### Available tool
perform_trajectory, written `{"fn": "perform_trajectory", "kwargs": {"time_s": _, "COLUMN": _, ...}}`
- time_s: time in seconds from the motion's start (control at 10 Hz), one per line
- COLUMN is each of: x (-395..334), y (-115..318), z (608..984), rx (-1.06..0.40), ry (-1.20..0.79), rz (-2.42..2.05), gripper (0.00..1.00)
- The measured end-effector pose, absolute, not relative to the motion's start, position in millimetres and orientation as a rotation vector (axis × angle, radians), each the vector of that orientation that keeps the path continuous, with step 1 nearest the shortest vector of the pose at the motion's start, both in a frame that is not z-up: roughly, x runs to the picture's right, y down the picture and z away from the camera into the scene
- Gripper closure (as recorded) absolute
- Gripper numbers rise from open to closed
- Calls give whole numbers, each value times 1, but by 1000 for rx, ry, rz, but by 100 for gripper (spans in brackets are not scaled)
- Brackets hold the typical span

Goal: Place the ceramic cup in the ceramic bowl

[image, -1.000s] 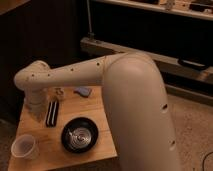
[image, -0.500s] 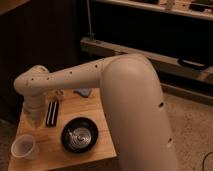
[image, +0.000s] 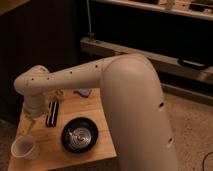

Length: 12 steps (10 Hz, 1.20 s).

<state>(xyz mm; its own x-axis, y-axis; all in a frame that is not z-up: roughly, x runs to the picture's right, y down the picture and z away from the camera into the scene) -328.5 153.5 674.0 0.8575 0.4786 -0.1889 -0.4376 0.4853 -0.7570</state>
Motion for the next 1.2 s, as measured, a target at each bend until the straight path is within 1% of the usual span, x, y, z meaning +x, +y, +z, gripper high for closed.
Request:
{"fn": "perform_trajectory", "kwargs": {"time_s": 0.3, "x": -334, "y": 151, "z": 670, "rx": -892, "ry": -66, "rz": 537, "gripper": 20}}
{"fn": "perform_trajectory", "kwargs": {"time_s": 0.6, "x": -351, "y": 158, "z": 649, "rx": -865, "ry": -101, "rz": 494, "gripper": 20}}
{"fn": "perform_trajectory", "kwargs": {"time_s": 0.9, "x": -351, "y": 166, "z": 653, "rx": -861, "ry": -99, "rz": 492, "gripper": 21}}
{"fn": "perform_trajectory", "kwargs": {"time_s": 1.0, "x": -350, "y": 169, "z": 655, "rx": -865, "ry": -99, "rz": 493, "gripper": 27}}
{"fn": "perform_trajectory", "kwargs": {"time_s": 1.2, "x": -347, "y": 175, "z": 661, "rx": -876, "ry": -105, "rz": 498, "gripper": 48}}
